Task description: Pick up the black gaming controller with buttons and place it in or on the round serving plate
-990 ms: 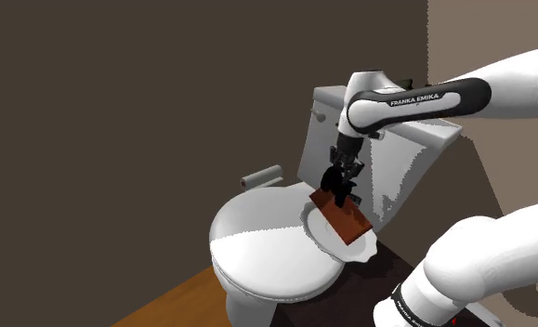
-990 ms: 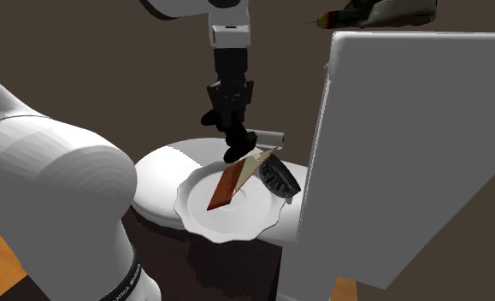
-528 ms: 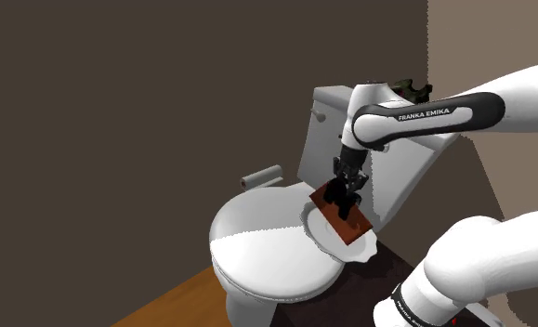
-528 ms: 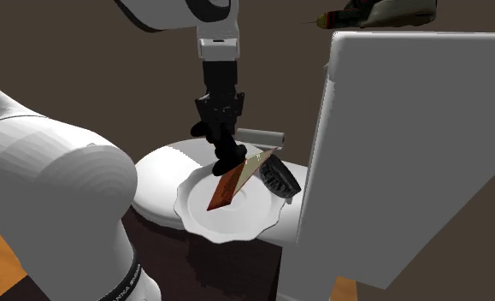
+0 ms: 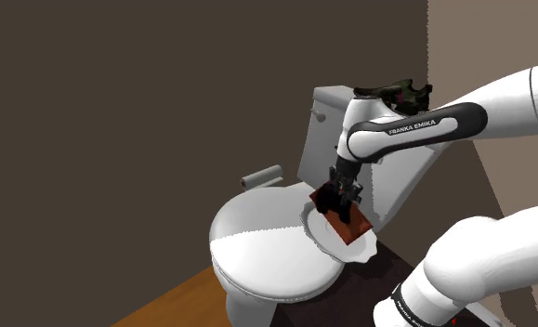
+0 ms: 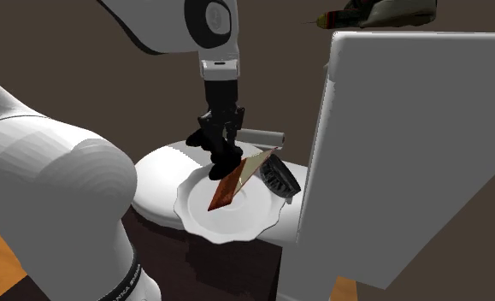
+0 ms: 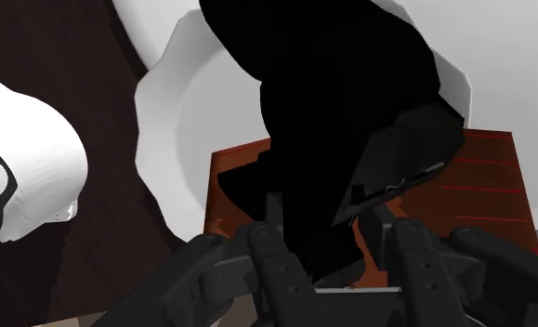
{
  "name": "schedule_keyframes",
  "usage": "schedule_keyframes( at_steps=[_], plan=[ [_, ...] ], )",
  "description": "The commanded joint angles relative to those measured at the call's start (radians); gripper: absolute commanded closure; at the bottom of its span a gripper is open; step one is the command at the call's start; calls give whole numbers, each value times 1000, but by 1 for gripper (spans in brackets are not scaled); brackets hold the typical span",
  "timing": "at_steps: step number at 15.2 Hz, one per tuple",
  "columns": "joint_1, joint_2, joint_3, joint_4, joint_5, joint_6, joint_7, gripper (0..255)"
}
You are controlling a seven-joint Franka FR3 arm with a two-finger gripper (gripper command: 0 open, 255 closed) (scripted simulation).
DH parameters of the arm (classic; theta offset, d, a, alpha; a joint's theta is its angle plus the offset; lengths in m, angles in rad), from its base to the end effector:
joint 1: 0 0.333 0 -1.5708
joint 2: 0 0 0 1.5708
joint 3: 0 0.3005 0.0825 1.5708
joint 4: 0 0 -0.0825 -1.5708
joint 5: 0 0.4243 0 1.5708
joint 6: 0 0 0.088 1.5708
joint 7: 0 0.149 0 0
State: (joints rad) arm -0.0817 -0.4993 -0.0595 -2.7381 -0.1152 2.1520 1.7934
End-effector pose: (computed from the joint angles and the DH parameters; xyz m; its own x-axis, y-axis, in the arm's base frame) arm 0.3833 -0.0590 0.2821 -0.2802 -0.9566 0.0799 -0.9555 0.2859 0.0726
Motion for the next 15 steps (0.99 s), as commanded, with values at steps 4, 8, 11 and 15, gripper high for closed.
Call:
schedule_keyframes(
  at_steps=[4,8,11,15],
  plan=[
    [-5,61,-2,-39,-7,83,7,255],
    [-7,78,-2,-48,-8,109,8,255],
    [-7,78,-2,-48,-8,109,8,255],
    [-7,78,-2,-48,-8,109,8,0]
  ],
)
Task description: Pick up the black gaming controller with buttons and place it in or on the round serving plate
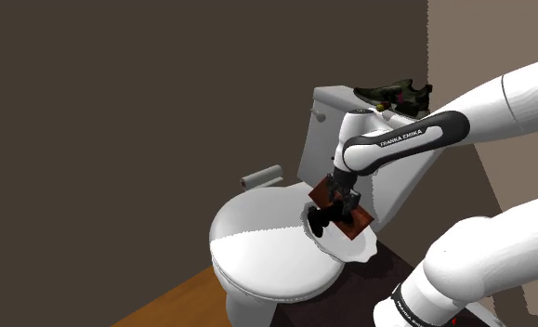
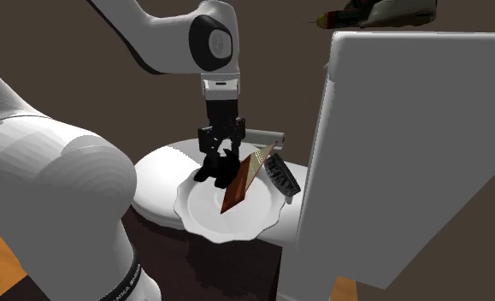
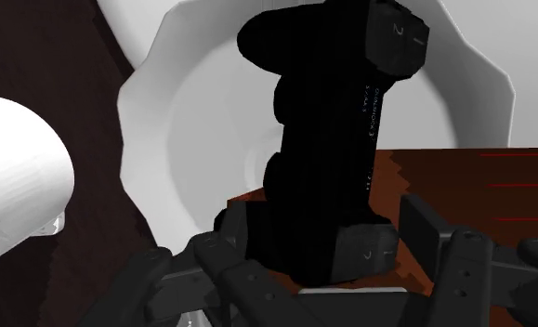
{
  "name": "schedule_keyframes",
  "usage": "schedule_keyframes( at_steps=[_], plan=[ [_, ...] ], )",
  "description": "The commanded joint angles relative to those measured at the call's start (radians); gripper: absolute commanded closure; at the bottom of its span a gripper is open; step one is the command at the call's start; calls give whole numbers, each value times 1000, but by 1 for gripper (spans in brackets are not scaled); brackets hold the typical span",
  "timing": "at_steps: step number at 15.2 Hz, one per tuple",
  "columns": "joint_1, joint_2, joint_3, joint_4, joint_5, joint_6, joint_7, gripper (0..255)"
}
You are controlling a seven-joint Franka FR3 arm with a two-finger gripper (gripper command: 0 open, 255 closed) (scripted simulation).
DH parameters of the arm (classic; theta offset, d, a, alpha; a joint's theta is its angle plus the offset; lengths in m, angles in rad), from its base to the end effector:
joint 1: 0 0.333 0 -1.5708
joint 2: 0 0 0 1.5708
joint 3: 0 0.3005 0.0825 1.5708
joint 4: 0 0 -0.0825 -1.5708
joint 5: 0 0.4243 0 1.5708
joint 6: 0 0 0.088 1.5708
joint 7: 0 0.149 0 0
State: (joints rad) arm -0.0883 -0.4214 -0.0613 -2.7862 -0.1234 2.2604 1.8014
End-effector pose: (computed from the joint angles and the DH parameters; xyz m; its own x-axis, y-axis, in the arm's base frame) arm 0.3762 -0.0596 0.2387 -0.2813 -0.9559 0.0840 -0.9533 0.2884 0.0895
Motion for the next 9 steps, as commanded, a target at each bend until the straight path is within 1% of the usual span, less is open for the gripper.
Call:
schedule_keyframes(
  at_steps=[1,4,8,9],
  plan=[
    [0,0,0,0,0,0,0,0],
    [0,0,0,0,0,0,0,0],
    [9,-79,9,81,15,-160,-5,0],
    [9,-79,9,81,15,-160,-5,0]
  ],
)
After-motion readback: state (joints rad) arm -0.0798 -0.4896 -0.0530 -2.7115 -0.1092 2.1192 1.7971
